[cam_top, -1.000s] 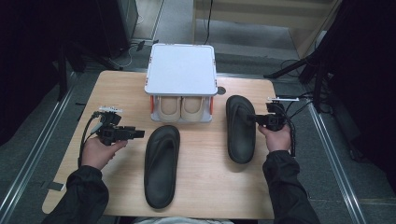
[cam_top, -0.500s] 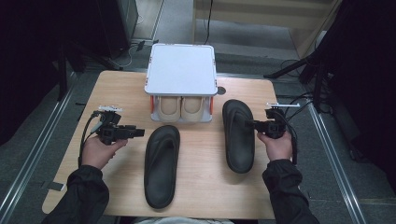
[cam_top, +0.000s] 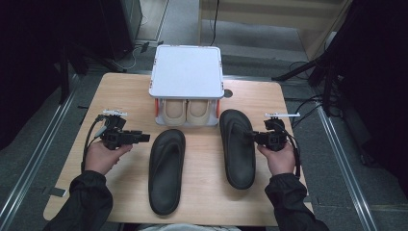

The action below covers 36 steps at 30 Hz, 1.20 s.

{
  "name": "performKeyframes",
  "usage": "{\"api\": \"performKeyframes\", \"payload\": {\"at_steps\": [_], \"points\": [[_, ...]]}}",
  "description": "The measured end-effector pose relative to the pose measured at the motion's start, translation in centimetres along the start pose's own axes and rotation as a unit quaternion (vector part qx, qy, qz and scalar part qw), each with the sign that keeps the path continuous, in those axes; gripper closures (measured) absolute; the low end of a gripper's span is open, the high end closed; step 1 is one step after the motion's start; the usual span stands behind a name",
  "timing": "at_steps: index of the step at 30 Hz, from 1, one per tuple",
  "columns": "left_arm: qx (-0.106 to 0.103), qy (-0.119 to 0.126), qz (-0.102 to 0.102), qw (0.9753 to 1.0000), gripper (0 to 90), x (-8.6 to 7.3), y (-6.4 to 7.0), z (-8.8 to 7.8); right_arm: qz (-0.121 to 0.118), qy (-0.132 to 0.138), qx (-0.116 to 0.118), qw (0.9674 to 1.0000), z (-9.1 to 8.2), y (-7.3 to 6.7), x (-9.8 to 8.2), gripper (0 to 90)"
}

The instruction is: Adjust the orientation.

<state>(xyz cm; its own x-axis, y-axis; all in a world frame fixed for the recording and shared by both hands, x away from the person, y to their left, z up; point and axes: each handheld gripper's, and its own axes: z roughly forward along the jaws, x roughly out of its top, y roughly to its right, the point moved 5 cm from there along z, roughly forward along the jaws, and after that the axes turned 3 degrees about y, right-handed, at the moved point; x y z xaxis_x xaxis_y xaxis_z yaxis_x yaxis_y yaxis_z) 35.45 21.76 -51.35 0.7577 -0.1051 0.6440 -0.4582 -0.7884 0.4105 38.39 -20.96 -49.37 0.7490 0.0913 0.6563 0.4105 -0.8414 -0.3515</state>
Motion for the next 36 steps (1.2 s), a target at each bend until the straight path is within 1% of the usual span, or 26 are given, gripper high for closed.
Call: {"api": "performKeyframes", "payload": {"at_steps": [2,4,8,9,11,15,17,18,20,26,27,28,30,36], "points": [[-0.005,0.001,-0.001,1.0,51.7,-0.1,0.0,0.0,-0.001,-0.001,0.003,1.0,0.1,-0.5,-0.3,71.2],[-0.012,0.003,-0.006,0.9999,54.7,-0.2,0.0,-0.1,-0.005,-0.003,0.006,1.0,0.1,-0.9,-0.5,71.2],[-0.015,0.0,-0.006,0.9999,59.0,-0.4,0.0,0.0,-0.008,-0.006,0.009,0.9999,0.4,-1.7,-1.1,71.2],[-0.012,-0.001,-0.004,0.9999,60.0,-0.4,0.0,0.0,-0.01,-0.008,0.01,0.9999,0.5,-2.0,-1.3,71.1],[-0.014,-0.004,0.0,0.9999,63.2,-0.5,0.1,0.0,-0.014,-0.01,0.013,0.9998,0.8,-2.5,-1.6,71.2],[-0.022,-0.009,0.013,0.9996,69.2,-0.7,0.3,0.1,-0.02,-0.017,0.02,0.9995,1.4,-3.3,-2.0,71.2],[-0.021,-0.006,0.02,0.9996,71.1,-0.7,0.5,0.0,-0.023,-0.021,0.022,0.9993,1.7,-3.7,-2.2,71.2],[-0.025,-0.003,0.021,0.9995,71.8,-0.7,0.6,0.0,-0.025,-0.023,0.023,0.9991,1.8,-3.9,-2.3,71.1],[-0.024,-0.003,0.027,0.9993,72.9,-0.8,0.8,0.0,-0.027,-0.027,0.025,0.999,2.2,-4.2,-2.5,71.1],[-0.033,-0.012,0.043,0.9985,77.1,-1.0,1.3,0.3,-0.031,-0.033,0.03,0.9985,3.1,-5.1,-3.1,71.0],[-0.03,-0.012,0.045,0.9985,77.5,-1.0,1.3,0.3,-0.033,-0.034,0.029,0.9984,3.2,-5.2,-3.2,71.0],[-0.033,-0.014,0.045,0.9983,78.3,-1.1,1.3,0.3,-0.034,-0.036,0.03,0.9983,3.2,-5.2,-3.2,71.0],[-0.029,-0.013,0.048,0.9983,79.6,-1.1,1.2,0.3,-0.034,-0.039,0.03,0.9982,3.5,-5.5,-3.4,71.0],[-0.031,-0.009,0.049,0.9983,84.4,-1.1,1.1,0.2,-0.04,-0.046,0.034,0.9976,4.3,-6.1,-3.8,70.9]]}}
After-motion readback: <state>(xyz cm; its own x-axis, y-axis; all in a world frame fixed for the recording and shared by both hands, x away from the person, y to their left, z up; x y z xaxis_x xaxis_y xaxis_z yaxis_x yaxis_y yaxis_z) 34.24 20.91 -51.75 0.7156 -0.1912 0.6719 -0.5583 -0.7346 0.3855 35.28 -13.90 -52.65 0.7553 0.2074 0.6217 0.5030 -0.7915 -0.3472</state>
